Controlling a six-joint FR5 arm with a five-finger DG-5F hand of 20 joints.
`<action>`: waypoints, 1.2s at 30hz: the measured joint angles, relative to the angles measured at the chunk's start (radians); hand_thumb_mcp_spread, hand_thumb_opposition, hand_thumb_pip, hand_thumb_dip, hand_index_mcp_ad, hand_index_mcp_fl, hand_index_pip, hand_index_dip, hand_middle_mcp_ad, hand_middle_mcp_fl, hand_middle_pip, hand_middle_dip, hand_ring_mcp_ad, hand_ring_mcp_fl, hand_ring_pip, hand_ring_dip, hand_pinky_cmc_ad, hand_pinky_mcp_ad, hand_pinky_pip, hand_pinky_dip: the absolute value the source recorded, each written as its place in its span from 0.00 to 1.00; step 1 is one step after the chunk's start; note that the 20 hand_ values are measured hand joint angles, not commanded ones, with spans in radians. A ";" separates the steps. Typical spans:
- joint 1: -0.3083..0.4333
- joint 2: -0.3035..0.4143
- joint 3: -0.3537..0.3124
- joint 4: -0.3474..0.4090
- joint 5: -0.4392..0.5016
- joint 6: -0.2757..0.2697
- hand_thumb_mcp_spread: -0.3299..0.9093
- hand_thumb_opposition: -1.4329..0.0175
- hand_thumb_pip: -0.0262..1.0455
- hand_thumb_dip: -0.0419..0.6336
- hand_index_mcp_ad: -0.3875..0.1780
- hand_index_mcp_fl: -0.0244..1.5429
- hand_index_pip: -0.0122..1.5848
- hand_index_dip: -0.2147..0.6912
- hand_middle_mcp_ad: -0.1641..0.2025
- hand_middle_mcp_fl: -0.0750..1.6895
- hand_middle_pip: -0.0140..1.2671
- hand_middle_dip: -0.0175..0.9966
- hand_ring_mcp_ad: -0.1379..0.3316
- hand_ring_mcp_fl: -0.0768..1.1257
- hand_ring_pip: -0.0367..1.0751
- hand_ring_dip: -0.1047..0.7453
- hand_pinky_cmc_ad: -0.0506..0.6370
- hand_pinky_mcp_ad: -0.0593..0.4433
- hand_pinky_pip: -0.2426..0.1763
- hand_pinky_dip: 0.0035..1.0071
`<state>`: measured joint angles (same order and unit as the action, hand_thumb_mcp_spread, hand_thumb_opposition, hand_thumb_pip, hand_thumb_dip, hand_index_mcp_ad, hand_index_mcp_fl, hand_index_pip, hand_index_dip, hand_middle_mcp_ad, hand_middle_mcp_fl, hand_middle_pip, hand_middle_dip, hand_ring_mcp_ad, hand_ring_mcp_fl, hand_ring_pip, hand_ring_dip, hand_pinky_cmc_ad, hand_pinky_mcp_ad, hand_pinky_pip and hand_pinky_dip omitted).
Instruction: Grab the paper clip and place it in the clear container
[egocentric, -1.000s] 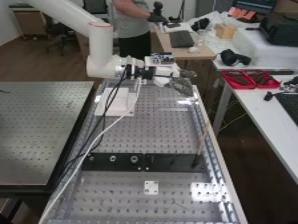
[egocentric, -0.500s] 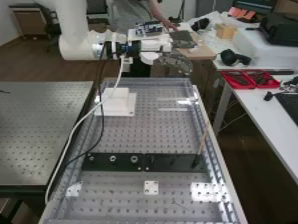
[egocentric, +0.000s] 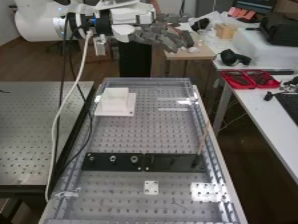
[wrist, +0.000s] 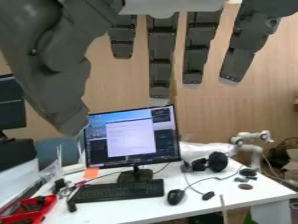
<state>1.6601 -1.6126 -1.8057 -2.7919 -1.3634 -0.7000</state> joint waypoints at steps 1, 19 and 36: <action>-0.007 0.011 -0.005 -0.003 0.002 -0.002 0.42 0.45 0.71 0.43 0.44 0.06 0.10 0.03 0.60 0.26 0.12 0.53 0.57 0.16 0.27 0.50 0.55 0.74 0.39 0.61; -0.082 0.071 0.054 -0.140 0.000 -0.031 0.40 0.48 0.62 0.36 0.44 0.14 0.08 0.03 0.60 0.13 0.10 0.37 0.58 0.08 0.14 0.37 0.62 0.81 0.44 0.51; -0.121 0.055 0.073 -0.163 -0.047 -0.007 0.40 0.48 0.62 0.37 0.44 0.13 0.07 0.03 0.60 0.13 0.10 0.33 0.59 0.08 0.12 0.33 0.62 0.81 0.44 0.46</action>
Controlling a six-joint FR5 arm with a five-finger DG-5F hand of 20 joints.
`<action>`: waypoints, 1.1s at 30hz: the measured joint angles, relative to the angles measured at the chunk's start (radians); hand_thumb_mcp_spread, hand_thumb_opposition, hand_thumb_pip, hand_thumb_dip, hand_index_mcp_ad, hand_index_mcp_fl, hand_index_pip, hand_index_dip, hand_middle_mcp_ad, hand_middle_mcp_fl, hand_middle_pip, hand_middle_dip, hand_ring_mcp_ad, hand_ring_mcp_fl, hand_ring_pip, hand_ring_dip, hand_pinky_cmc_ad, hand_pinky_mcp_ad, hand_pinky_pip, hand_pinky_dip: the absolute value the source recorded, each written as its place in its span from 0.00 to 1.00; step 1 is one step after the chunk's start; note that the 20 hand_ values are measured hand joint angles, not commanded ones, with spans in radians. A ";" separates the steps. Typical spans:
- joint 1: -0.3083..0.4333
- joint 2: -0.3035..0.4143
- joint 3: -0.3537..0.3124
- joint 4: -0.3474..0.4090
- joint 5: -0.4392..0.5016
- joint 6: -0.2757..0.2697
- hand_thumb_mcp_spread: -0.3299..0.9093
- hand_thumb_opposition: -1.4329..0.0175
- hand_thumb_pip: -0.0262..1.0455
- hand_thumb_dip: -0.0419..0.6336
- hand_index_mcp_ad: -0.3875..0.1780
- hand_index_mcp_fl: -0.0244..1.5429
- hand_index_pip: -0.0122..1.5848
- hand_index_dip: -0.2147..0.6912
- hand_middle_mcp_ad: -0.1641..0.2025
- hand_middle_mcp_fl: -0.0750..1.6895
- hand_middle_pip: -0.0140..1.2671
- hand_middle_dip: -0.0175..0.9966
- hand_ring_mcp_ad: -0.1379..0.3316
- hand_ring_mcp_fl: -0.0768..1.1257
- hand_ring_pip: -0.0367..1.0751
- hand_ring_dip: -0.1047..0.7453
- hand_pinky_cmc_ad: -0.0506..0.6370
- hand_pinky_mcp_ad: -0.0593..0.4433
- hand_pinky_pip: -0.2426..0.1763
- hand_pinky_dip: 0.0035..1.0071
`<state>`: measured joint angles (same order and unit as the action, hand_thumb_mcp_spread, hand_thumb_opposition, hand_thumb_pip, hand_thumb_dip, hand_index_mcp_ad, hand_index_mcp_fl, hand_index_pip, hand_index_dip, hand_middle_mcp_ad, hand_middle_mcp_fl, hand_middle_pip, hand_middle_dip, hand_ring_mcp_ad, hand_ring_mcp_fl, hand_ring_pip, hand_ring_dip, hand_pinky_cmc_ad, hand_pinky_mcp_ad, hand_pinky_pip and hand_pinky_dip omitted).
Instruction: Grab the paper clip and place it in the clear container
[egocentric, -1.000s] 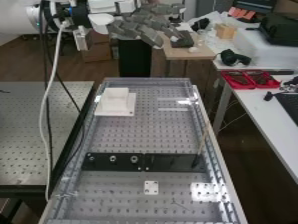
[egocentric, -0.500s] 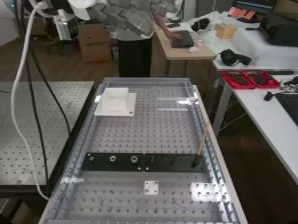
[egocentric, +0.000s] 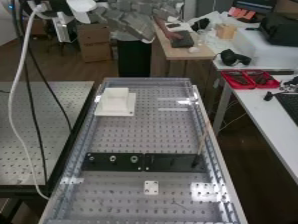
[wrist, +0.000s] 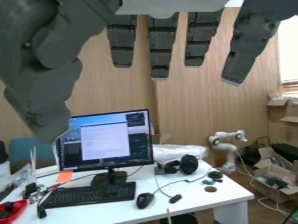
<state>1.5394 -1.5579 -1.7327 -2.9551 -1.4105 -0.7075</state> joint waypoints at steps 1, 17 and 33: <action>-0.001 0.000 0.000 -0.001 -0.001 0.000 0.40 0.48 0.62 0.37 0.44 0.13 0.07 0.03 0.60 0.13 0.10 0.33 0.59 0.08 0.12 0.33 0.62 0.81 0.44 0.46; -0.011 -0.003 0.005 -0.009 -0.013 -0.002 0.40 0.48 0.62 0.37 0.44 0.11 0.07 0.03 0.61 0.10 0.10 0.31 0.59 0.07 0.13 0.32 0.62 0.81 0.43 0.46; -0.017 -0.014 0.005 0.000 -0.031 0.003 0.40 0.48 0.62 0.37 0.44 0.08 0.07 0.03 0.61 0.10 0.10 0.31 0.59 0.07 0.13 0.32 0.62 0.81 0.43 0.46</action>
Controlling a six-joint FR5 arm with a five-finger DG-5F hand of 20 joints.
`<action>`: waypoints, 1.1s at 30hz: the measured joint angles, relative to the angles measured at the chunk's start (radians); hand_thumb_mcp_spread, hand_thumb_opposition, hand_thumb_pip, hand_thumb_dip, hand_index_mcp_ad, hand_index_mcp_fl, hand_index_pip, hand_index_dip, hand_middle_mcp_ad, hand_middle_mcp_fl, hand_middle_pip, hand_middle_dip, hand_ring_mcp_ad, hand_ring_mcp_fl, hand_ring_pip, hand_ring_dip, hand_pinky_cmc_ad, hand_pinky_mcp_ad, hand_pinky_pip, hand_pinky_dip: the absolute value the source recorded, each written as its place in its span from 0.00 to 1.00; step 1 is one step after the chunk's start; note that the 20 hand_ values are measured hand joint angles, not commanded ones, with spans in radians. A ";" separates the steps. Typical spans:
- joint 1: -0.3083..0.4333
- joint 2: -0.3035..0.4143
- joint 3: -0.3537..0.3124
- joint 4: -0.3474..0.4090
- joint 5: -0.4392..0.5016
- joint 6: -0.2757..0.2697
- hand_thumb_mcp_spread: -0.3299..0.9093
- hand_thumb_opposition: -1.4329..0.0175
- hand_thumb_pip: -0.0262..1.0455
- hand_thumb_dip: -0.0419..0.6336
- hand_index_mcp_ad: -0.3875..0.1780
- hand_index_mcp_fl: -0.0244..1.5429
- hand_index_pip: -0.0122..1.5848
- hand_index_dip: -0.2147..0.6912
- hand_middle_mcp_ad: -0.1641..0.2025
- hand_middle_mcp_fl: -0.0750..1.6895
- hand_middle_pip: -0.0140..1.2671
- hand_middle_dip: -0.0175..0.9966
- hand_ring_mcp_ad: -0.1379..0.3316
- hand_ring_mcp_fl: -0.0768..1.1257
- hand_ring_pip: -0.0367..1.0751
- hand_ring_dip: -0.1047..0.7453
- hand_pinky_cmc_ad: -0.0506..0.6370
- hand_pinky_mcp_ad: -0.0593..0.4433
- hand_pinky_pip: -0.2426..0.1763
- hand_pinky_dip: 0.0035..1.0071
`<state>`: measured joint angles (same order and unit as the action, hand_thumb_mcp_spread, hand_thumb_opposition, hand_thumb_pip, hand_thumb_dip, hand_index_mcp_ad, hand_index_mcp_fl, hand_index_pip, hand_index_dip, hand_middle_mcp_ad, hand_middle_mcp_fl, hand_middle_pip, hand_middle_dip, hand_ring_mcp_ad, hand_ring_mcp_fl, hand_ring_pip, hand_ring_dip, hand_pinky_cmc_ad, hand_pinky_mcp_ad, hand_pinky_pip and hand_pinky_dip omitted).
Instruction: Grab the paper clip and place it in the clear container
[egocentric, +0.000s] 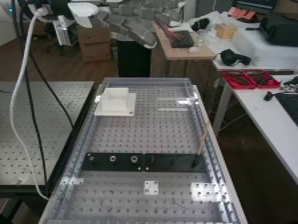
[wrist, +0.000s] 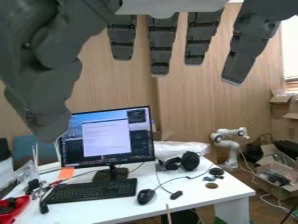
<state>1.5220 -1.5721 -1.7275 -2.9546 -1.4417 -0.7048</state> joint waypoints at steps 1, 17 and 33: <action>0.000 0.000 0.000 0.000 -0.001 0.000 0.40 0.48 0.62 0.37 0.44 0.08 0.07 0.03 0.61 0.10 0.10 0.31 0.59 0.07 0.13 0.32 0.62 0.81 0.43 0.46; -0.001 -0.003 0.003 -0.003 -0.011 -0.003 0.40 0.48 0.62 0.37 0.44 0.07 0.07 0.03 0.61 0.10 0.10 0.31 0.59 0.07 0.13 0.32 0.62 0.81 0.43 0.46; -0.006 -0.017 0.011 -0.003 -0.036 0.004 0.40 0.48 0.62 0.37 0.44 0.07 0.08 0.03 0.61 0.10 0.10 0.31 0.59 0.07 0.13 0.32 0.62 0.81 0.43 0.46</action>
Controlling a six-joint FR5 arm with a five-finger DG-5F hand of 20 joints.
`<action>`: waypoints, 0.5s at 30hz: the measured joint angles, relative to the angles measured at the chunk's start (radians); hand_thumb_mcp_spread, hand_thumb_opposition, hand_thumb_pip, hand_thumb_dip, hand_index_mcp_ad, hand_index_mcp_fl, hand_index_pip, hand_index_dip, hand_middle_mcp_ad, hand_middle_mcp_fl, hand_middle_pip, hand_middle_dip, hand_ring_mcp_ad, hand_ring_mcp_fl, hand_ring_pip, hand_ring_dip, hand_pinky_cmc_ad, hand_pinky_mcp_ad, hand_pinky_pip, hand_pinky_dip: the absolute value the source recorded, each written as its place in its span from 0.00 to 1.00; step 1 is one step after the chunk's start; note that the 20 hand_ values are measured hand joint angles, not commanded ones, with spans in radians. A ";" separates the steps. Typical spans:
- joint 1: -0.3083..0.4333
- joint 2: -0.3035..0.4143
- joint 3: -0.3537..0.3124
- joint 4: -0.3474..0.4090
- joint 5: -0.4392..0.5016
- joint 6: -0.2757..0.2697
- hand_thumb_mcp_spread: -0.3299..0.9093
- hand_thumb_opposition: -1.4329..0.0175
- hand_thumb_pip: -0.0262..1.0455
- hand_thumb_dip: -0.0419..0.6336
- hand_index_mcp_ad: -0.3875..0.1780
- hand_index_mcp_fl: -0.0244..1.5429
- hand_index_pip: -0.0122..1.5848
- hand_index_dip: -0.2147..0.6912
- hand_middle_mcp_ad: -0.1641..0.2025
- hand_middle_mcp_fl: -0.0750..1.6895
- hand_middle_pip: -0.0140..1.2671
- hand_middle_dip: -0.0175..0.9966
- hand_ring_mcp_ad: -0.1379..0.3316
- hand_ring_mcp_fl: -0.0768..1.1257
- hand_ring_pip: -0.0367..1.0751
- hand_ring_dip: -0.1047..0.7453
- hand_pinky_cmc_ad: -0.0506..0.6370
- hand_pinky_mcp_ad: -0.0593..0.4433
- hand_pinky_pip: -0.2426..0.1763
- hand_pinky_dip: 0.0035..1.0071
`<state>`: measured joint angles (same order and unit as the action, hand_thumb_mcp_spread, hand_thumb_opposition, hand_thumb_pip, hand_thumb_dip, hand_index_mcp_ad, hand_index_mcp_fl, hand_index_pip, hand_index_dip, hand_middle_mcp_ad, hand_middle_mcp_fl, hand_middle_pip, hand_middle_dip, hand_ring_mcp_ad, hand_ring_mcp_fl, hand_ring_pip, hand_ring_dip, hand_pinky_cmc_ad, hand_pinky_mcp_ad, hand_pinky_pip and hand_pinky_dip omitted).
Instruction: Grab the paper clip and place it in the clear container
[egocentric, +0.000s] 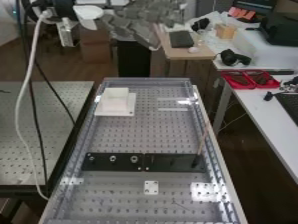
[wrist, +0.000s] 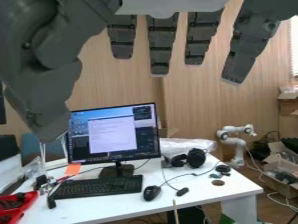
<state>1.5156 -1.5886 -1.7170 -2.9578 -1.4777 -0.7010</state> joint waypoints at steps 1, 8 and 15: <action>0.000 0.000 0.001 0.000 -0.001 -0.001 0.40 0.48 0.62 0.37 0.44 0.07 0.08 0.03 0.61 0.10 0.10 0.31 0.59 0.07 0.13 0.32 0.62 0.81 0.43 0.46; 0.000 0.003 0.006 -0.004 -0.010 -0.007 0.40 0.48 0.62 0.37 0.44 0.06 0.08 0.03 0.60 0.10 0.10 0.31 0.59 0.07 0.13 0.32 0.62 0.81 0.43 0.46; 0.005 0.007 0.006 -0.006 -0.006 -0.008 0.40 0.48 0.62 0.37 0.44 0.06 0.08 0.03 0.60 0.10 0.10 0.31 0.59 0.07 0.13 0.32 0.62 0.81 0.43 0.46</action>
<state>1.5202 -1.5811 -1.7112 -2.9640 -1.4836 -0.7094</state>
